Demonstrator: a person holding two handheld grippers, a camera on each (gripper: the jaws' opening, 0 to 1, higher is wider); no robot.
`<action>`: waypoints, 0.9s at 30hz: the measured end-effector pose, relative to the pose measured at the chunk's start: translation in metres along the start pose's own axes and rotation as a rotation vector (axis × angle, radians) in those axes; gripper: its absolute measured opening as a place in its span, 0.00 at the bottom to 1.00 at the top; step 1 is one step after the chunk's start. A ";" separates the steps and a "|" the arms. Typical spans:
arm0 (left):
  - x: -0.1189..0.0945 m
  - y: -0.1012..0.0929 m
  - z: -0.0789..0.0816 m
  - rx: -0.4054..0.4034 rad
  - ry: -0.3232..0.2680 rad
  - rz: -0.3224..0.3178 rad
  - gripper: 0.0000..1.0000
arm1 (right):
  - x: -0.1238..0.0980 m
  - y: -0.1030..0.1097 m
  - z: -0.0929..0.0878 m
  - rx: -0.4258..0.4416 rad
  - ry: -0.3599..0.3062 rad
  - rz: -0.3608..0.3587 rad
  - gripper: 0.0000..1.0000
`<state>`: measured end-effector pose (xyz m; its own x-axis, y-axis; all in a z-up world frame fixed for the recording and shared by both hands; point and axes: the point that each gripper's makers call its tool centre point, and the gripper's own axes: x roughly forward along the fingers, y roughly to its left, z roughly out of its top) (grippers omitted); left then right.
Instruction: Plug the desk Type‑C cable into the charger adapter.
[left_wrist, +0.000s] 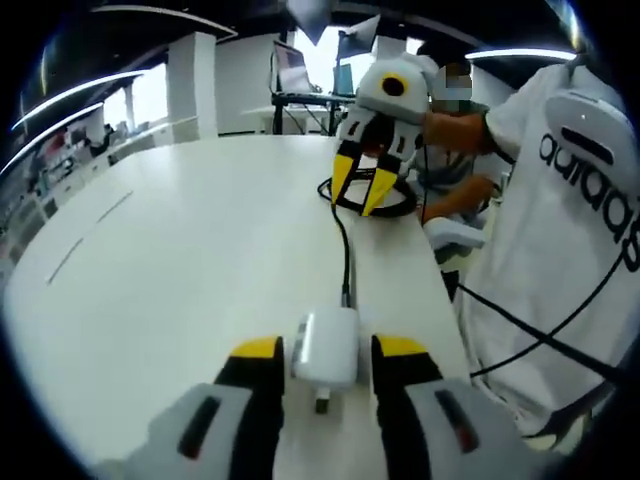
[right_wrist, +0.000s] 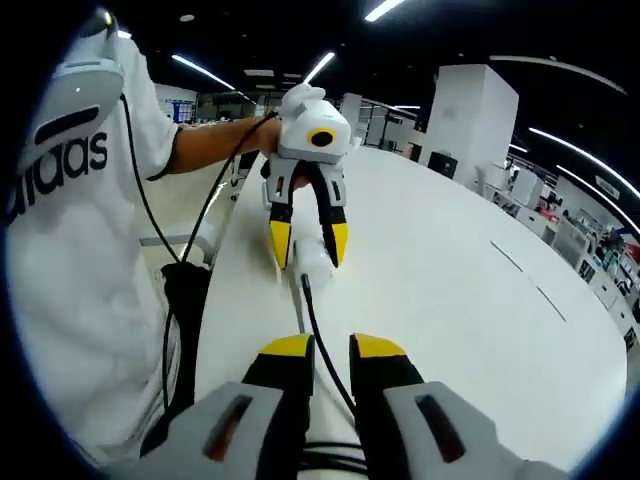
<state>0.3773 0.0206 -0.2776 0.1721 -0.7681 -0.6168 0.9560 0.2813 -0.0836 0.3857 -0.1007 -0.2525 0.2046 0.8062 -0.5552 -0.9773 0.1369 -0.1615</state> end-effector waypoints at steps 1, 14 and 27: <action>0.000 0.001 0.000 0.001 -0.001 0.003 0.32 | -0.008 -0.003 -0.008 0.009 0.019 -0.015 0.13; 0.005 0.010 0.000 0.001 -0.008 0.002 0.30 | -0.064 -0.024 -0.082 0.135 0.161 -0.163 0.11; 0.006 0.013 -0.003 -0.004 0.000 0.009 0.29 | -0.071 -0.032 -0.104 0.256 0.236 -0.197 0.06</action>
<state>0.3904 0.0217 -0.2848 0.1804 -0.7654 -0.6177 0.9536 0.2901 -0.0810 0.4081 -0.2219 -0.2930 0.3675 0.5998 -0.7107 -0.8938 0.4389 -0.0918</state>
